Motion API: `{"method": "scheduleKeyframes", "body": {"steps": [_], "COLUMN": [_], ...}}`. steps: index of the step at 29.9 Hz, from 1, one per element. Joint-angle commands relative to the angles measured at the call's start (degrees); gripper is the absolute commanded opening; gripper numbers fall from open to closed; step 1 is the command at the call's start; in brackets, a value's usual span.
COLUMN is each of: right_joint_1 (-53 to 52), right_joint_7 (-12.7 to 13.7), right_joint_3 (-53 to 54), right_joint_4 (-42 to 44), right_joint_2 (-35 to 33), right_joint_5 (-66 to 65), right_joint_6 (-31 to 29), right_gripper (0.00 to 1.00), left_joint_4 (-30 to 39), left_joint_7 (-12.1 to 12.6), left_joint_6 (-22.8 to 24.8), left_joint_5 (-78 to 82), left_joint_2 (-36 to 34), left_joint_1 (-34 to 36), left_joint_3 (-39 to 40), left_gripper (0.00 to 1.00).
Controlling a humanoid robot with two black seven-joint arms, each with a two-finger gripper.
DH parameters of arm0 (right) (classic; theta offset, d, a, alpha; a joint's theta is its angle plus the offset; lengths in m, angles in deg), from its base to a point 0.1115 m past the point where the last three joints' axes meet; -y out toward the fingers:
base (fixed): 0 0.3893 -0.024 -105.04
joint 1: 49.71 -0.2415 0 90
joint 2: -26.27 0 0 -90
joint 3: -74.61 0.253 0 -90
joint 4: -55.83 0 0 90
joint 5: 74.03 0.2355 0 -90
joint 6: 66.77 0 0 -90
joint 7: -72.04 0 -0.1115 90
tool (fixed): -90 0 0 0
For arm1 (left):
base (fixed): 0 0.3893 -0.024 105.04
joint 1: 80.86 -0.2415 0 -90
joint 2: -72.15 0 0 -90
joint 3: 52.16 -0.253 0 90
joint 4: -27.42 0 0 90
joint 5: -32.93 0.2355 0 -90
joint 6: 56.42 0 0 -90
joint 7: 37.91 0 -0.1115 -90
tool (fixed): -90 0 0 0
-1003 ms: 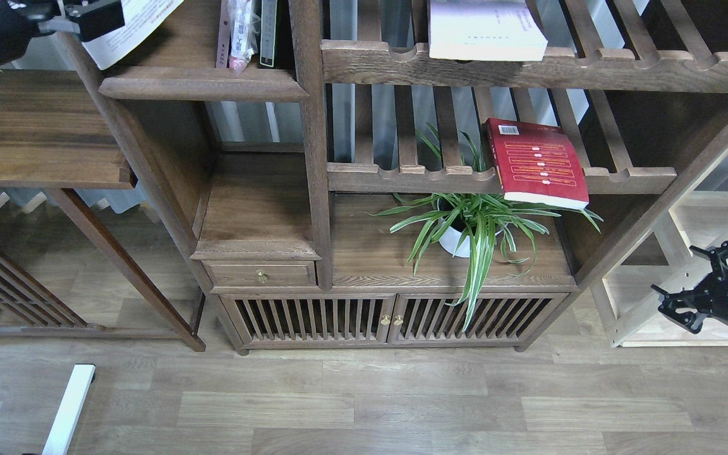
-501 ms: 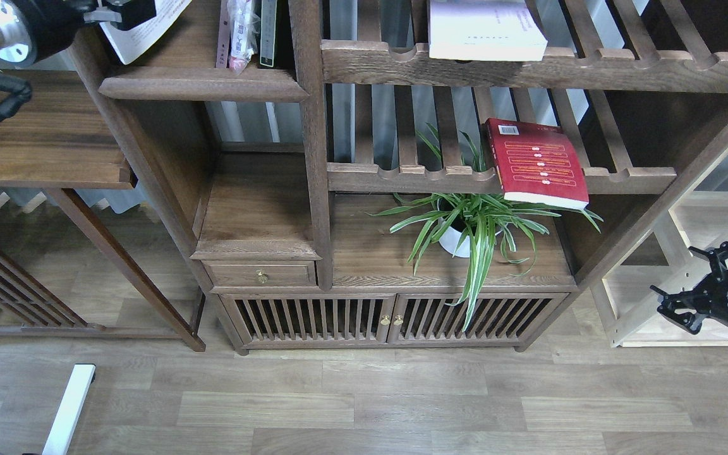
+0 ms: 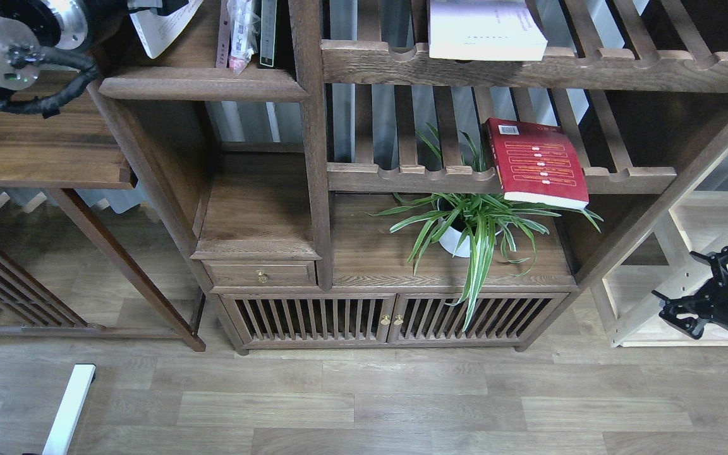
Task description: Organize books on shelf
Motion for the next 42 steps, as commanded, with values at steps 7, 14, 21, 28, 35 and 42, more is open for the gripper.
{"method": "scheduleKeyframes", "body": {"steps": [7,14,21,28,35,42], "right_joint_1": [0.3,0.4,0.5,0.5,0.7,0.7], "right_joint_7": [0.0,0.0,0.0,0.0,0.0,0.0], "right_joint_3": [0.1,0.0,0.0,0.0,0.0,0.0], "right_joint_4": [0.0,0.0,0.0,0.0,0.0,0.0], "right_joint_2": [-0.2,-0.2,-0.9,-1.2,-1.2,-1.1], "right_joint_5": [-0.3,-0.6,-0.7,-0.7,-0.7,-0.7], "right_joint_6": [0.0,0.0,0.0,-0.1,-0.1,-0.1], "right_gripper": [0.91,0.91,0.91,0.91,0.91,0.91], "left_joint_4": [-4.8,-10.2,-10.5,-10.5,-10.8,-11.6], "left_joint_7": [3.7,5.3,5.0,4.4,4.3,4.1], "left_joint_6": [-0.4,-1.8,-3.7,-7.1,-9.8,-11.5], "left_joint_5": [0.0,0.0,-4.3,-5.5,-6.5,-8.0], "left_joint_2": [3.1,6.5,8.0,10.7,12.3,12.8], "left_joint_1": [4.4,6.4,6.5,6.4,6.3,6.0], "left_joint_3": [-6.1,-7.9,-7.2,-6.4,-5.9,-5.9], "left_gripper": [0.00,0.00,0.00,0.00,0.00,0.00]}}
